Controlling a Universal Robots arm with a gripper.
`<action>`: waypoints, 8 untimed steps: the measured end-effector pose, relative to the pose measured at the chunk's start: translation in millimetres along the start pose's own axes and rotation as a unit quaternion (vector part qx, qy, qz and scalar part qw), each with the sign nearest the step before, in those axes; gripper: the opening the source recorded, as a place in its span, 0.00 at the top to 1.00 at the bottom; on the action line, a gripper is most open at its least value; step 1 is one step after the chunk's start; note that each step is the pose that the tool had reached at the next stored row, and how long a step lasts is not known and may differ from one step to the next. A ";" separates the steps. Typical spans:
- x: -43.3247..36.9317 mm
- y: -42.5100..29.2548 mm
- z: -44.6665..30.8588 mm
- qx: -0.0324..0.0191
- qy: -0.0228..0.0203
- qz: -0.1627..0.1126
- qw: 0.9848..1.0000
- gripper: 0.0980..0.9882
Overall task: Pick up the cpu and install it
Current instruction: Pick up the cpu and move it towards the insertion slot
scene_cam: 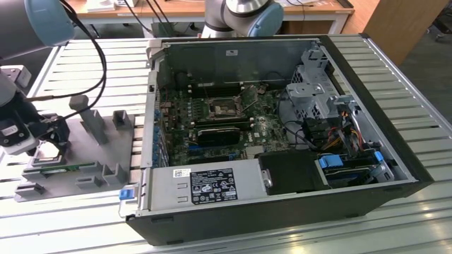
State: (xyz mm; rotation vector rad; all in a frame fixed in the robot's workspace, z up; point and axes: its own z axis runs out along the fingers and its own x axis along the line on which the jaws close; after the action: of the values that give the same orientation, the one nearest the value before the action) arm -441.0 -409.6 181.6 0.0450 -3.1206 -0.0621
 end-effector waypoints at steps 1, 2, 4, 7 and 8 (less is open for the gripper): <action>0.0 0.3 0.9 0.000 0.000 0.000 1.000 0.35; -0.1 0.5 1.4 0.000 0.000 0.000 1.000 0.36; 0.0 0.7 1.5 0.000 0.000 0.000 1.000 0.36; 0.0 0.9 1.8 0.000 0.000 0.000 1.000 0.45; 0.0 1.0 1.8 0.000 0.000 0.000 1.000 0.45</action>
State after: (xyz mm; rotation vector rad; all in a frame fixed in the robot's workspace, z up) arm -441.0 -408.6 179.9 0.0452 -3.1211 -0.0613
